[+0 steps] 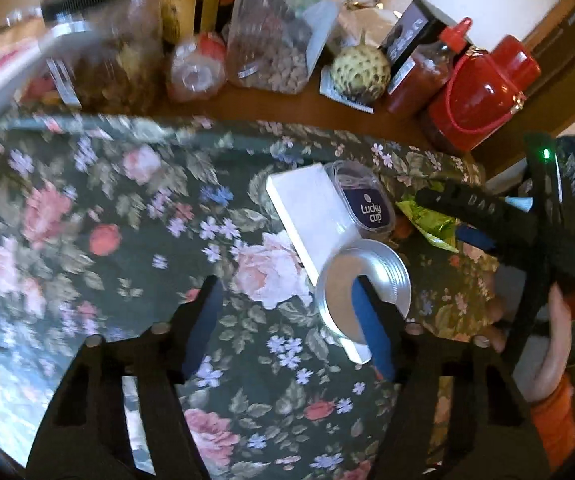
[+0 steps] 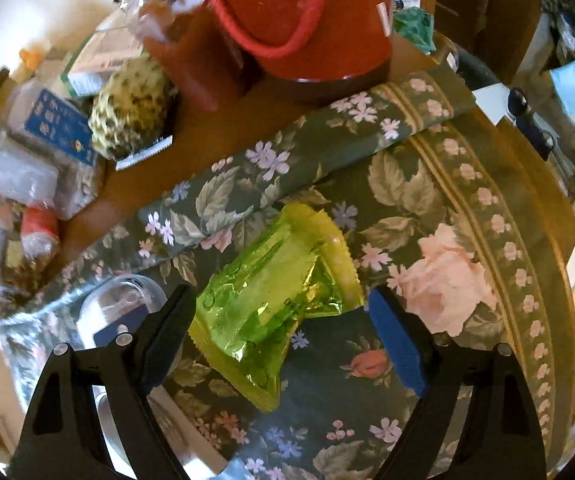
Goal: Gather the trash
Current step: 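Close the left tool on the tin lid rim while the right tool closes on the green wrapper, then carry the tin lid in the left tool while the right tool carries the green wrapper to the bucket, then open the right tool dropping the green wrapper into the bucket, then open the left tool dropping the silver tin lid into the bucket, then raise both open tools back up toward the floral table, then reach the left tool to the white box while the right tool reaches the Lucky cup container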
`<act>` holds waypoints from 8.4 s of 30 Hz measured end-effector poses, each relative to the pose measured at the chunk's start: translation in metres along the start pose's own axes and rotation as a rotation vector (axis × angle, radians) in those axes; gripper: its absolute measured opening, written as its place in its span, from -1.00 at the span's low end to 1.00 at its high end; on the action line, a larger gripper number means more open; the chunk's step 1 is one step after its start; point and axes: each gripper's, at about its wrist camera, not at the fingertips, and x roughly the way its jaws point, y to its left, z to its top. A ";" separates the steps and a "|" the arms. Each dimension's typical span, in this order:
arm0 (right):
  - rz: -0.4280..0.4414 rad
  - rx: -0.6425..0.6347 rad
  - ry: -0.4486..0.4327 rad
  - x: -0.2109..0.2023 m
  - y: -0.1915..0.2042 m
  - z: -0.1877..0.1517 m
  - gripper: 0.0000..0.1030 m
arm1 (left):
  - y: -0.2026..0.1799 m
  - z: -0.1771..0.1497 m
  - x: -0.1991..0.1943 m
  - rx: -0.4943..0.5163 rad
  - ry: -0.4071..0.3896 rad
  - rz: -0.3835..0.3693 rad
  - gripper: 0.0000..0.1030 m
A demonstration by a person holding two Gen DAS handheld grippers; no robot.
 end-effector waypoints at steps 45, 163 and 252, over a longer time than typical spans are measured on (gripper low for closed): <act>0.228 -0.250 -0.317 -0.214 -0.105 -0.063 -0.79 | -0.152 -0.066 -0.138 -0.039 -0.414 0.054 -0.98; 0.078 -0.424 0.269 0.140 -0.154 -0.389 -0.26 | 0.001 -0.452 0.260 -0.050 0.300 0.151 -0.10; 0.358 -0.606 -0.308 -0.244 -0.011 -0.090 0.68 | -0.127 -0.109 -0.211 -0.013 -0.496 0.266 0.32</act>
